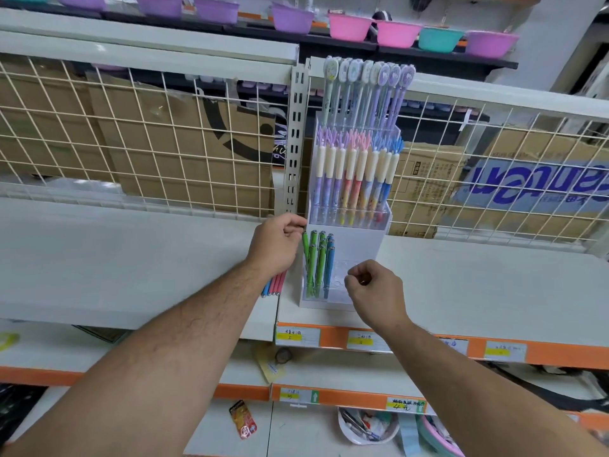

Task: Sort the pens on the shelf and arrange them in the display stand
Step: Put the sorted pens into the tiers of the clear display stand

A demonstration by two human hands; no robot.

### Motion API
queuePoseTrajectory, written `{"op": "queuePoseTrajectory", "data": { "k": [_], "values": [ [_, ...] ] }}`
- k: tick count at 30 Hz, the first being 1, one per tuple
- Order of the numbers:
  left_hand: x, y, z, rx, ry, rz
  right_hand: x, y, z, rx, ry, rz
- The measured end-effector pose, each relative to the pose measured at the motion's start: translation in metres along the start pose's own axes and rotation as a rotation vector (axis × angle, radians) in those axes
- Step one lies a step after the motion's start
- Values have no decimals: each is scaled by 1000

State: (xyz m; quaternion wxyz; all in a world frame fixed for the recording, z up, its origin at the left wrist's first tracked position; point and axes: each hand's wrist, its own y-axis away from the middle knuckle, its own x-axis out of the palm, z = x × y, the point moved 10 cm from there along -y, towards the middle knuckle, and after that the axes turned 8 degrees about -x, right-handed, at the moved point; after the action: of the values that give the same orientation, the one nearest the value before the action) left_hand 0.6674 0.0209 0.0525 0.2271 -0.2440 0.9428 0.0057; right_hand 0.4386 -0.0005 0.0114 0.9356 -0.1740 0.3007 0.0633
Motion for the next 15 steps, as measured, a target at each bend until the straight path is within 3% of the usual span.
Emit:
{"op": "queuePoseTrajectory", "data": {
  "k": [5,15],
  "values": [
    [3,-5,6,-18,-94,22,-1,0,-1,-2,-3,2],
    [-4,3,-7,34,-27,-10,1,-3,-1,-2,-3,9]
  ]
}}
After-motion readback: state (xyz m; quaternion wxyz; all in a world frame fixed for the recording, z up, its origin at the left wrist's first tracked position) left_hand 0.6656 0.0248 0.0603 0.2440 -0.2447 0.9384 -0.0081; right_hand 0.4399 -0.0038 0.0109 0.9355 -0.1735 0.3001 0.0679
